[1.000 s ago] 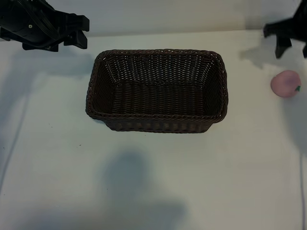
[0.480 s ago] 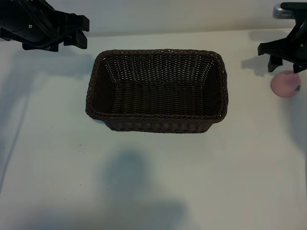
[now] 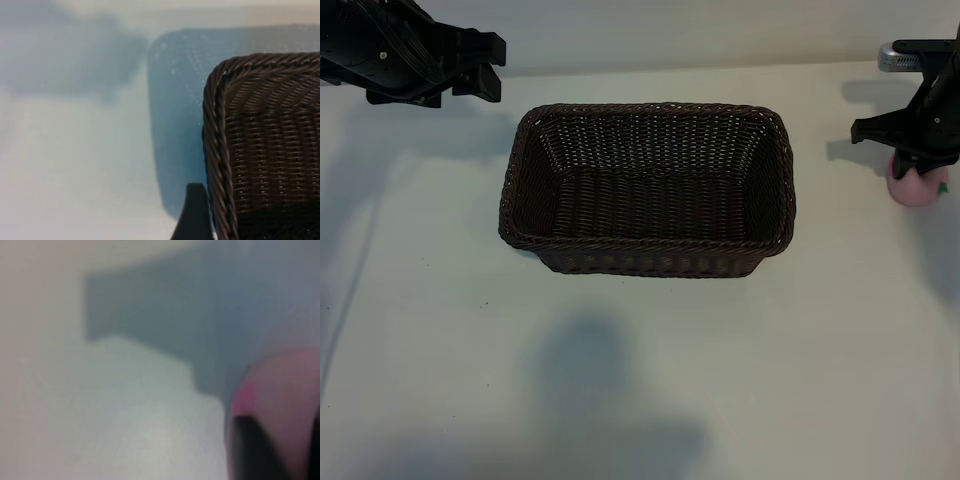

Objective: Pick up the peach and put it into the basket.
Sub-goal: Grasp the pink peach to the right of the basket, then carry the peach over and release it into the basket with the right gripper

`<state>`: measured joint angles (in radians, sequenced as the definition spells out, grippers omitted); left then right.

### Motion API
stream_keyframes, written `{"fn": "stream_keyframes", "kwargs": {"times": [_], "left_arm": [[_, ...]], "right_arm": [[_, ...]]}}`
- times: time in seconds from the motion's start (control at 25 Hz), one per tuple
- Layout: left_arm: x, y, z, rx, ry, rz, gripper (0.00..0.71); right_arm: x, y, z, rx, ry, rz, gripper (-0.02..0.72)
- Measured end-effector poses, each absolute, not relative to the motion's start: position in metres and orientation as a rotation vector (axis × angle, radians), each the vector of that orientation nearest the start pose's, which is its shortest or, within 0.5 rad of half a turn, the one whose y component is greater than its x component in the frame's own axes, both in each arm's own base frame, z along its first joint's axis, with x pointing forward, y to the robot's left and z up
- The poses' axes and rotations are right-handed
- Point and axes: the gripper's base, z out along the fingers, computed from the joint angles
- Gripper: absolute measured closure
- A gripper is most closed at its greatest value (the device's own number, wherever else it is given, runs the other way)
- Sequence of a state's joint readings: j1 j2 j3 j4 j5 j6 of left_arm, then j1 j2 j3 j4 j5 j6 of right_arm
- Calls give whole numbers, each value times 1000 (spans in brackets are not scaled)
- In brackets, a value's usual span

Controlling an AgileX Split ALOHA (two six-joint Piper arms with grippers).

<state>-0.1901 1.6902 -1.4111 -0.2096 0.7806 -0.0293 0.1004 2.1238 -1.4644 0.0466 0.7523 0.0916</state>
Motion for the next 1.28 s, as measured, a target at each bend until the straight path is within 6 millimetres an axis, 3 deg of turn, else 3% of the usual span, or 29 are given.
{"fn": "stream_keyframes", "kwargs": {"times": [0.12, 0.32, 0.72, 0.92, 1.08, 1.28], "left_arm": [[365, -84, 299, 71, 2549, -332, 136], [365, -84, 299, 70, 2549, -332, 136], [365, -84, 299, 70, 2549, -332, 137], [365, -84, 299, 71, 2549, -330, 137], [365, -84, 299, 72, 2549, -329, 137], [365, -83, 299, 72, 2549, -328, 137]], "right_arm": [[423, 46, 138, 35, 2906, 93, 660], [420, 46, 151, 31, 2911, 93, 664], [397, 44, 244, 25, 2752, 122, 664], [384, 47, 274, 20, 2693, 154, 664], [375, 75, 286, -64, 2670, 202, 664], [357, 136, 288, -275, 2655, 271, 664]]}}
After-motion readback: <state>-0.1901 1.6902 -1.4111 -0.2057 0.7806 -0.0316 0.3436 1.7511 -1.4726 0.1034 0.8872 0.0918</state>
